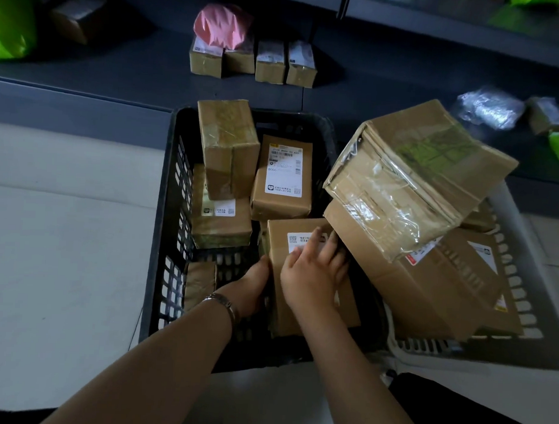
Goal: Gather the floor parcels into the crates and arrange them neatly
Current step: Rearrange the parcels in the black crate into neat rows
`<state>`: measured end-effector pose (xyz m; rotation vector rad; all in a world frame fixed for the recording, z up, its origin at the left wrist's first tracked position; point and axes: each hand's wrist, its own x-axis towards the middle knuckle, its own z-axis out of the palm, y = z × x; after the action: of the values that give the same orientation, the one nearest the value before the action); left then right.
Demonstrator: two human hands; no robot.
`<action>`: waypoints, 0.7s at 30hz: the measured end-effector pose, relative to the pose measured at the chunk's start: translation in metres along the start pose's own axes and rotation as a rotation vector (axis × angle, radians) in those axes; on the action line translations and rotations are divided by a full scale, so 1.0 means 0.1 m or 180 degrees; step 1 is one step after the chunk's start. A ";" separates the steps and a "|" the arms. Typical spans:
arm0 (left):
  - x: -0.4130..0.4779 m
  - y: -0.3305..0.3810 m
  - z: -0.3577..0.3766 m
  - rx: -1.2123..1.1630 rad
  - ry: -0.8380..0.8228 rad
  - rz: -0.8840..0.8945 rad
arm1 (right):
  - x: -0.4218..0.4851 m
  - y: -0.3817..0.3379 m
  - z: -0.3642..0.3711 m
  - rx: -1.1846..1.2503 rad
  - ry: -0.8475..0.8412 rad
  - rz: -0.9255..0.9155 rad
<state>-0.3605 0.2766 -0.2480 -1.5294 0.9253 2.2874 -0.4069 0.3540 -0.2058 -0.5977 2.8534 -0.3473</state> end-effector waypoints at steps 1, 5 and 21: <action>0.00 0.05 -0.03 0.0103 0.0016 0.0099 | 0.01 -0.05 -0.02 0.0009 0.0007 -0.0140; 0.02 0.40 -0.11 0.0797 0.0788 0.1314 | 0.23 -0.27 -0.07 0.0073 -0.0066 -0.0598; 0.06 0.80 -0.18 0.0168 0.1358 0.2152 | 0.77 -0.52 -0.11 0.0338 -0.0376 0.0125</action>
<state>-0.3916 0.2027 -0.2280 -1.9425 1.8391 2.3257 -0.4598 0.2780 -0.1927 -0.5233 2.7104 -0.4388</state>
